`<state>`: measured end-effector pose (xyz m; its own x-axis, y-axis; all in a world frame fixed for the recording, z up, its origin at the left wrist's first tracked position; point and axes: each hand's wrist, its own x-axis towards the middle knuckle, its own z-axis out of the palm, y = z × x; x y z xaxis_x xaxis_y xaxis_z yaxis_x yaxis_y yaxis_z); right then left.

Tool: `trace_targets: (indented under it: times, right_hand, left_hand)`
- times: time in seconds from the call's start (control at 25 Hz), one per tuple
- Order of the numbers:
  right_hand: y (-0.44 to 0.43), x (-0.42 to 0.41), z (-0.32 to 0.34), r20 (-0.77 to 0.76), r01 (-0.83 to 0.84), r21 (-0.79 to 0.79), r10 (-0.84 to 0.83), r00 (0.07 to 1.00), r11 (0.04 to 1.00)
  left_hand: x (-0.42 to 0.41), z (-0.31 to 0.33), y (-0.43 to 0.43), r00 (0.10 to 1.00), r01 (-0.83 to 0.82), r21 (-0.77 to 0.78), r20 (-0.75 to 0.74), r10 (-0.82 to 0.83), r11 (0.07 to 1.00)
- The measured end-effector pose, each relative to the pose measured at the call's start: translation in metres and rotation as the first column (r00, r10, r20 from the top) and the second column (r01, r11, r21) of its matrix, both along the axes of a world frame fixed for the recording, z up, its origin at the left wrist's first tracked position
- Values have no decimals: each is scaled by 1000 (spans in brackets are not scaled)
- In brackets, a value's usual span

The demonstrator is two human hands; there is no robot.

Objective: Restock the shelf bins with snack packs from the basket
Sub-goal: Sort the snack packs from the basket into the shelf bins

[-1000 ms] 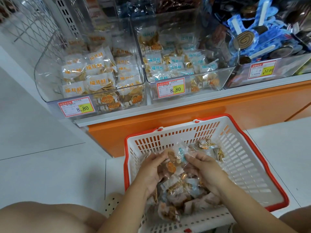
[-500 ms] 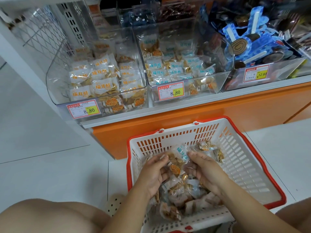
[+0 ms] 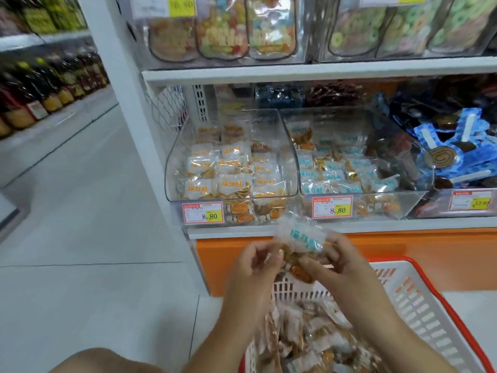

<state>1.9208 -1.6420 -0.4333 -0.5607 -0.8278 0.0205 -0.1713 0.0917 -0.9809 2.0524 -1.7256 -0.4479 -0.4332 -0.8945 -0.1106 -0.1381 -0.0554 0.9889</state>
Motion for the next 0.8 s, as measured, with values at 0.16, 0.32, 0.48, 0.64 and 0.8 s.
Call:
trace_targets:
  times: [0.16, 0.32, 0.48, 0.64, 0.8]
  right_hand:
    - [-63, -9, 59, -162, -13, -74, 1, 987, 997]
    - [-104, -49, 93, -115, 81, -154, -99, 988, 985]
    - [-104, -114, 95, -69, 310, -63, -314, 947, 949]
    - [-112, -170, 90, -120, 369, 40, -362, 924, 929]
    - [-149, -182, 85, -245, 264, 181, -217, 945, 947]
  left_hand:
    - [21, 56, -52, 995, 3, -339, 90, 30, 941]
    - [51, 59, -94, 974, -149, -482, 77, 211, 863]
    - [26, 45, -95, 952, 99, -585, 291, 95, 805]
    - [-22, 55, -89, 912, 283, -668, 410, 23, 688]
    - [-61, 58, -91, 904, 311, -684, 427, 17, 660]
